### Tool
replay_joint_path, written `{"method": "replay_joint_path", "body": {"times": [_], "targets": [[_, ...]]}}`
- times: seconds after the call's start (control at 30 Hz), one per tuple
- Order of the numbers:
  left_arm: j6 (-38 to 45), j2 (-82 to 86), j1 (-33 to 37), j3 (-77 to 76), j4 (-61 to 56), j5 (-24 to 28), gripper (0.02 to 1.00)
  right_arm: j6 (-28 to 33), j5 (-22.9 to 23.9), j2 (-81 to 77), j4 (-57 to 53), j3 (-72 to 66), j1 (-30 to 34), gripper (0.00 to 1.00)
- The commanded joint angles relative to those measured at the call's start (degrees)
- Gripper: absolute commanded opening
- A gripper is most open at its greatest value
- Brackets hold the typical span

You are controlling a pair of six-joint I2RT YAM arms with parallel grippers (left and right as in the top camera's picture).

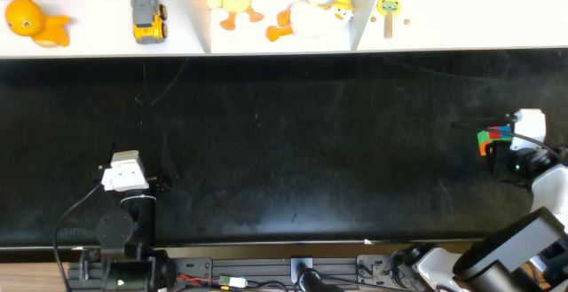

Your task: Store Toys

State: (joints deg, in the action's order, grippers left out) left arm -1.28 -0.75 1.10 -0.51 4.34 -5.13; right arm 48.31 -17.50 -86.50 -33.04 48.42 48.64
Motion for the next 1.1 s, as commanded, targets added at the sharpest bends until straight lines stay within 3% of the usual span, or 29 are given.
{"method": "replay_joint_path", "body": {"times": [0.03,0.8,1.1], "targets": [[1.07,0.59,-0.15,0.04,0.24,0.33,0.998,-0.81,1.05,3.69,-0.48,3.85,-2.03,0.321],[1.07,0.59,-0.15,0.04,0.24,0.33,0.996,-6.78,0.37,-1.36,-4.42,24.9,-14.21,0.294],[1.07,0.59,-0.15,0.04,0.24,0.33,0.998,-9.42,-2.36,-7.34,-3.28,31.56,-16.57,0.29]]}}
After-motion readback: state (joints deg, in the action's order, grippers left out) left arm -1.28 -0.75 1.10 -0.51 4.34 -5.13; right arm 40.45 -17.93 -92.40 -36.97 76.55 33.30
